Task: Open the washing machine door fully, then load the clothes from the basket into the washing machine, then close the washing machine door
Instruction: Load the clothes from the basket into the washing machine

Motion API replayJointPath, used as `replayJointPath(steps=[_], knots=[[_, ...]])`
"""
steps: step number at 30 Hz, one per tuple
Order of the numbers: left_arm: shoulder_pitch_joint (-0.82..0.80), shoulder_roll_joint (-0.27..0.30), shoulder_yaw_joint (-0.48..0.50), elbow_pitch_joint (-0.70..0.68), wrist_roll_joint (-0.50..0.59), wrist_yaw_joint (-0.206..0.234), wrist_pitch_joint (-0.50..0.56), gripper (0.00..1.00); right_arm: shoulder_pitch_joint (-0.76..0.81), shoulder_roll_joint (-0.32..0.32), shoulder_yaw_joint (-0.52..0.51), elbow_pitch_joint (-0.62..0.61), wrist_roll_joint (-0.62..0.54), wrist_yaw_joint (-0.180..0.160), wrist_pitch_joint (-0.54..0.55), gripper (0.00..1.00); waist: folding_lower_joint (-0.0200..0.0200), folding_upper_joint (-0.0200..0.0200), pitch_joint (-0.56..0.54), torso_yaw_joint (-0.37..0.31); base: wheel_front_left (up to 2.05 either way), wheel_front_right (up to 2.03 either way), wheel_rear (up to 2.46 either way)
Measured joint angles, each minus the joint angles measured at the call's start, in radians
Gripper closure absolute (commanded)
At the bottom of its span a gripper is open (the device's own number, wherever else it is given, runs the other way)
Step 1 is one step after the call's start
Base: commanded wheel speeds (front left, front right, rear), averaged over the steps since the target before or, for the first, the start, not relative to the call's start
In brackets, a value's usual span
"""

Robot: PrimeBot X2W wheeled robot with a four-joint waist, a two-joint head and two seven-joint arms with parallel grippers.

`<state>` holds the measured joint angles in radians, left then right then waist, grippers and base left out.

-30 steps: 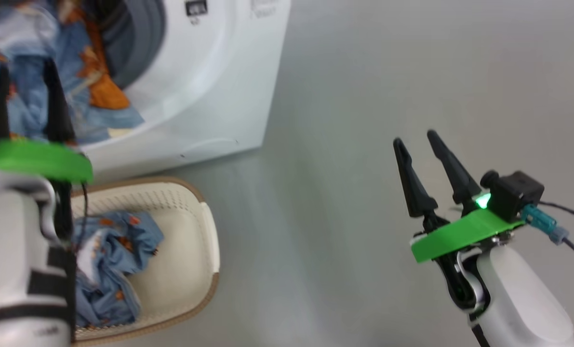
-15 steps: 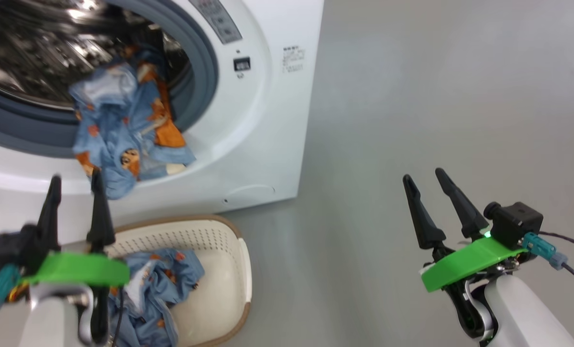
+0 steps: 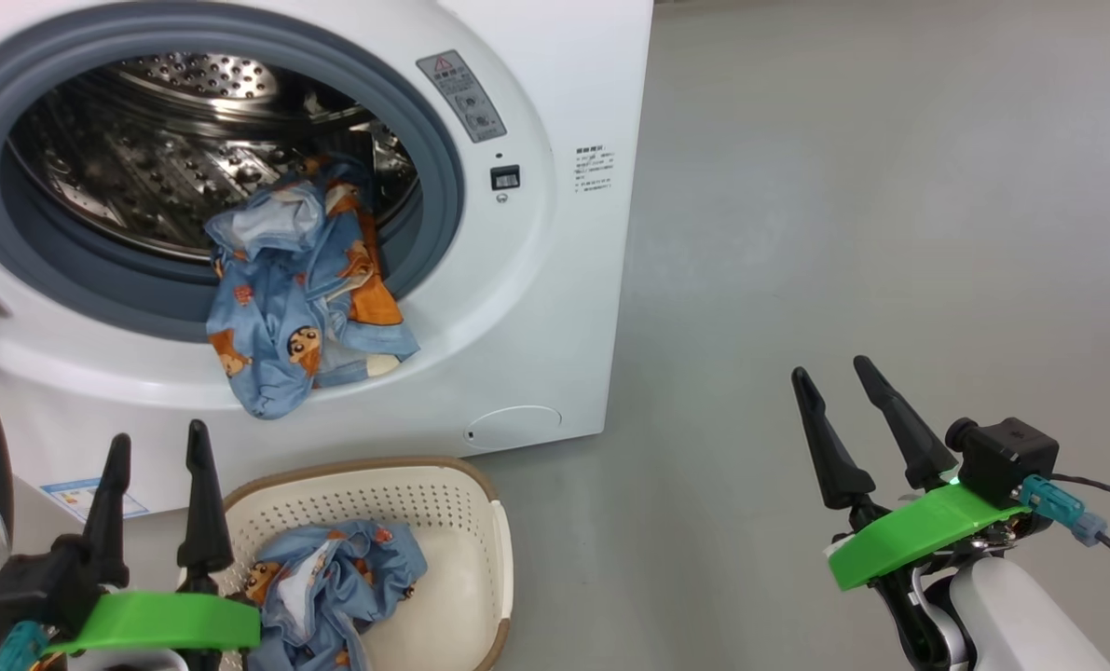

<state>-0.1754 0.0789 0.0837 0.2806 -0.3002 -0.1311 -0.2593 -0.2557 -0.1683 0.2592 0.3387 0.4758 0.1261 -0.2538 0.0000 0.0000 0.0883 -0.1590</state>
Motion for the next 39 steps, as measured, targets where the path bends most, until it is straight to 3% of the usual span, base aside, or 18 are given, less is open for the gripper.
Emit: replayJointPath(steps=[39], knots=[[0.036, -0.034, 0.005, -0.023, -0.008, 0.0, 0.0, 0.0, 0.0, -0.016, -0.004, -0.025, -0.001, 0.0, 0.0, 0.0, 0.0, 0.0, 0.005, -0.005, 0.0, 0.0, 0.0]])
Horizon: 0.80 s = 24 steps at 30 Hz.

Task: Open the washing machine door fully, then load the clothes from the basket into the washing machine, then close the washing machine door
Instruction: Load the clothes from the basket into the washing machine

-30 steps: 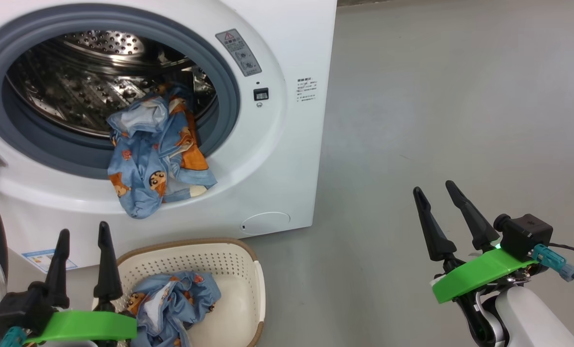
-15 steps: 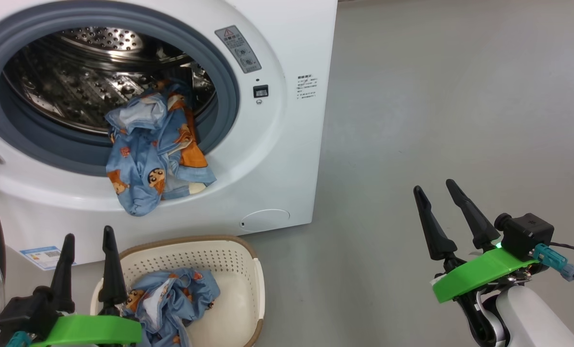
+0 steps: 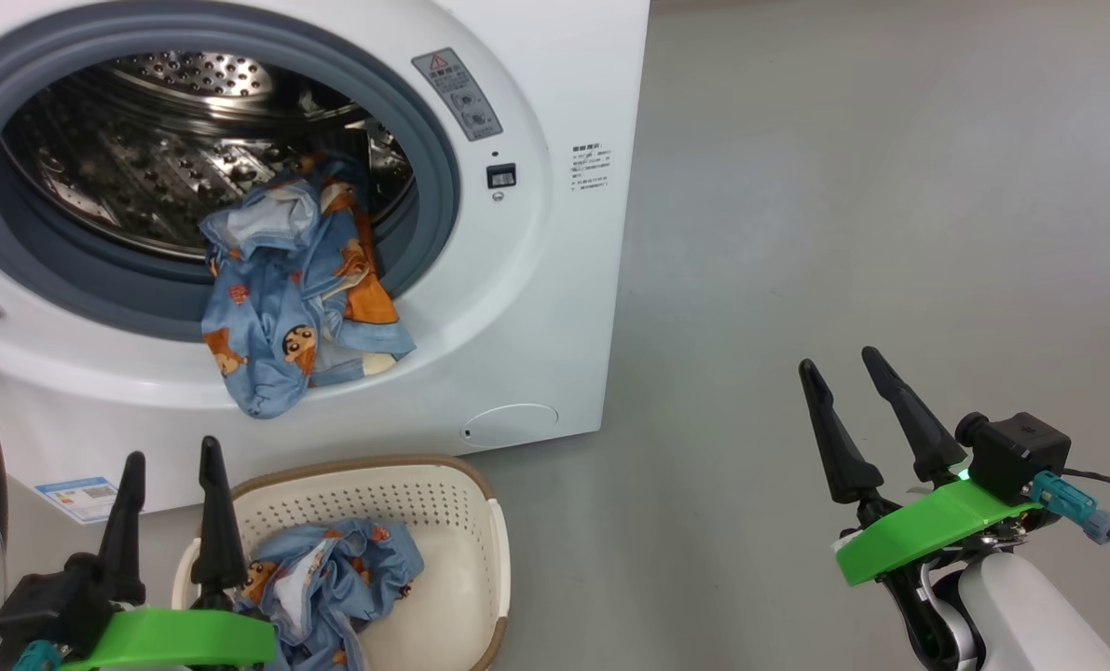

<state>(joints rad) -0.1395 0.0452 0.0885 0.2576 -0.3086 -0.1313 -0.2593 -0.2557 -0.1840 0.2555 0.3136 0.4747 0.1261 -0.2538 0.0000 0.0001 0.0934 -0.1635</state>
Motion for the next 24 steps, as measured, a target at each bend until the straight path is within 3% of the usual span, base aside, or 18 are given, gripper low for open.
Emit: replayJointPath(steps=[13, 24], knots=[[0.0, -0.001, 0.0, 0.008, 0.0, 0.0, 0.0, 0.0, 0.0, 0.0, 0.003, 0.001, 0.0, 0.0, 0.0, 0.0, 0.0, 0.0, 0.005, -0.007, 0.0, 0.0, 0.0], [-0.049, 0.015, -0.039, 0.162, -0.028, 0.0, 0.024, 0.0, -0.001, 0.005, 0.018, -0.004, 0.0, 0.0, 0.0, 0.0, 0.0, 0.0, 0.032, -0.038, 0.0, 0.0, 0.0]])
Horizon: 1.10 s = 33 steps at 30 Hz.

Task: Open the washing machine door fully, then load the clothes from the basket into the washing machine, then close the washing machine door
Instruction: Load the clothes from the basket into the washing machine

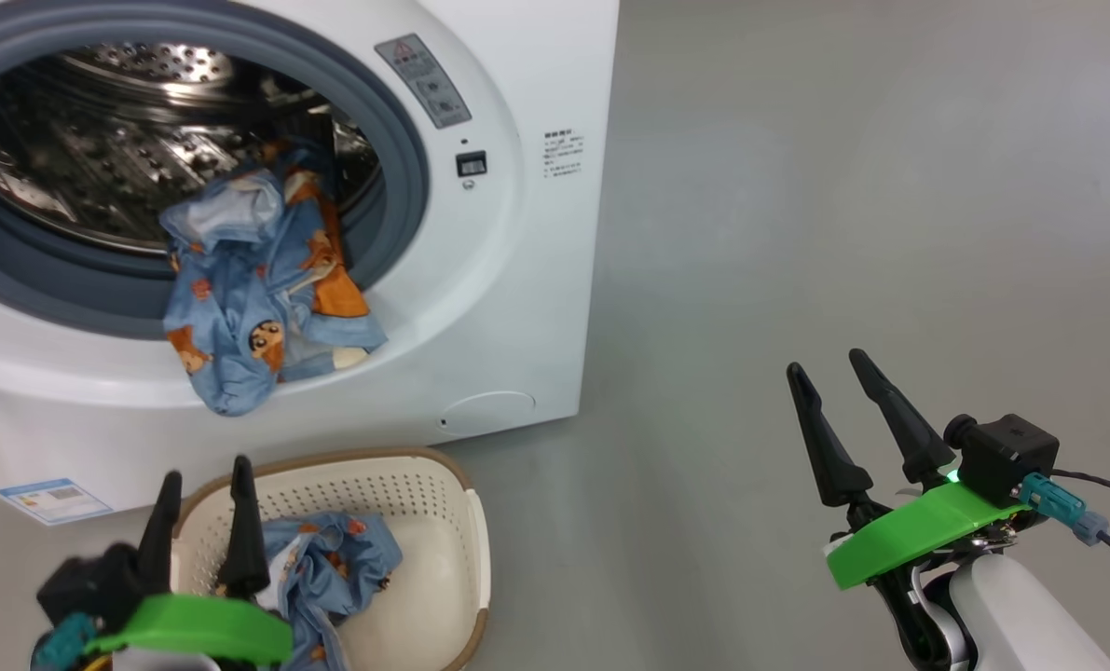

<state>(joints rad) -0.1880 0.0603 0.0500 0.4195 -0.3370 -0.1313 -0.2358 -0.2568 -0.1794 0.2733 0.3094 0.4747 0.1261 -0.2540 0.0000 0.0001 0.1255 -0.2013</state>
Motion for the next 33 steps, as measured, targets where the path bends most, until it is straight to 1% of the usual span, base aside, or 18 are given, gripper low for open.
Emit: replayJointPath(steps=[5, 9, 22, 27, 33], knots=[[-0.088, 0.021, -0.019, 0.09, -0.06, 0.0, 0.02, 0.0, -0.002, 0.002, -0.001, -0.009, 0.0, 0.0, 0.0, 0.0, 0.0, 0.0, 0.035, -0.016, 0.0, 0.0, 0.0], [-0.158, 0.055, -0.043, 0.195, -0.066, 0.0, 0.021, 0.0, -0.017, 0.018, -0.001, -0.018, -0.002, 0.0, 0.0, 0.0, 0.0, 0.0, 0.073, -0.03, 0.0, 0.0, 0.0], [-0.45, 0.16, -0.067, 0.519, -0.087, 0.0, 0.014, 0.0, -0.086, 0.065, 0.002, -0.049, -0.012, 0.0, 0.0, 0.0, -0.0001, 0.0, 0.234, -0.09, 0.0, 0.0, 0.0], [-0.553, 0.207, -0.059, 0.606, -0.094, 0.0, 0.007, 0.0, -0.104, 0.088, 0.002, -0.06, -0.013, 0.0, 0.0, 0.0, 0.0, 0.0, 0.301, -0.12, 0.0, 0.0, 0.0], [-0.65, 0.243, -0.059, 0.686, -0.092, 0.002, -0.002, 0.0, -0.109, 0.107, -0.001, -0.071, -0.014, 0.0, 0.0, 0.0, 0.0, 0.0, 0.371, -0.159, 0.0, 0.0, 0.0]])
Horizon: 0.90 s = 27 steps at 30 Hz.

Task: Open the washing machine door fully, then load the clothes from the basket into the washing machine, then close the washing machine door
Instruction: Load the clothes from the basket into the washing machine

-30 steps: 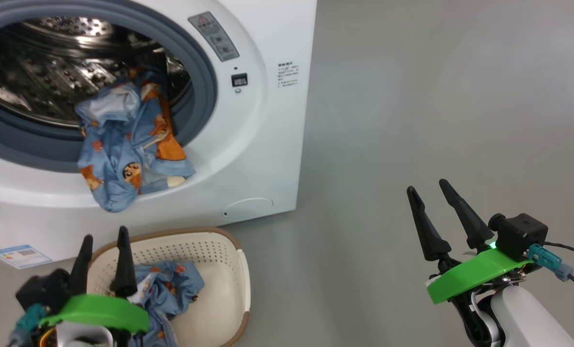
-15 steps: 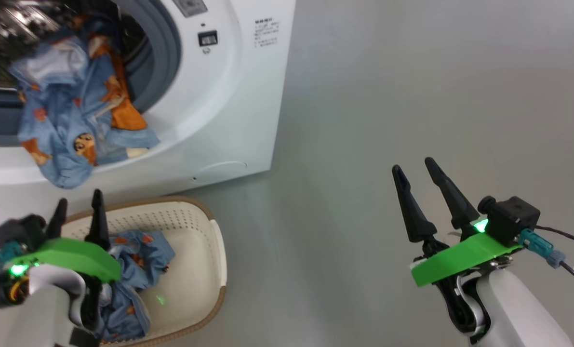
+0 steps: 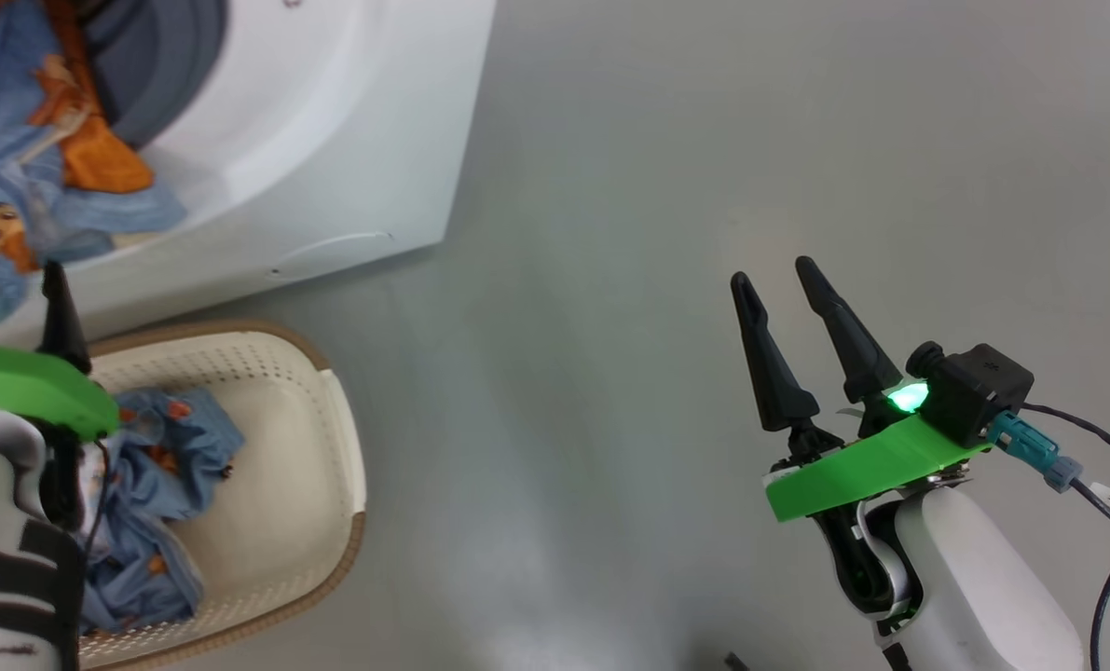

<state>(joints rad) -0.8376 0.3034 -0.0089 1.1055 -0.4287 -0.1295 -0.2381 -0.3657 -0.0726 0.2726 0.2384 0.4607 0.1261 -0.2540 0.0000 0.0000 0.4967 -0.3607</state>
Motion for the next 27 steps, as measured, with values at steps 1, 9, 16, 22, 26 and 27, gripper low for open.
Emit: replayJointPath(steps=[1, 9, 16, 22, 26, 27], knots=[[-0.014, 0.002, 0.0, 0.008, 0.0, 0.005, -0.001, 0.0, -0.001, 0.004, 0.0, -0.002, -0.001, 0.0, 0.0, 0.0, 0.0, 0.0, 0.01, -0.006, 0.0, 0.0, 0.0], [-0.092, 0.019, 0.018, 0.074, -0.003, 0.056, -0.005, 0.0, -0.022, 0.01, -0.002, -0.006, -0.001, 0.0, 0.0, 0.0, 0.0, 0.0, 0.062, -0.041, 0.0, 0.0, 0.0], [-0.122, 0.024, 0.05, 0.059, -0.012, 0.1, -0.013, 0.0, -0.022, 0.015, -0.003, -0.006, -0.002, 0.0, 0.0, 0.0, 0.0, 0.0, 0.083, -0.056, 0.0, 0.0, 0.0], [-0.11, 0.024, 0.061, 0.018, -0.009, 0.108, -0.011, 0.0, -0.022, 0.019, -0.009, -0.006, -0.002, 0.0, 0.0, 0.0, 0.0, 0.0, 0.089, -0.052, 0.0, 0.0, 0.0], [-0.104, 0.021, 0.061, 0.001, 0.0, 0.095, -0.012, 1.0, -0.028, 0.021, -0.012, -0.003, -0.003, 0.0, 0.0, 0.0, 0.0, 0.0, 0.087, -0.045, 0.0, 0.0, 0.0], [-0.104, 0.019, 0.063, -0.001, 0.0, 0.095, -0.012, 1.0, -0.034, 0.022, -0.013, -0.001, -0.003, 0.0, 0.0, 0.0, 0.0, 0.0, 0.086, -0.043, 0.0, 0.0, 0.0]])
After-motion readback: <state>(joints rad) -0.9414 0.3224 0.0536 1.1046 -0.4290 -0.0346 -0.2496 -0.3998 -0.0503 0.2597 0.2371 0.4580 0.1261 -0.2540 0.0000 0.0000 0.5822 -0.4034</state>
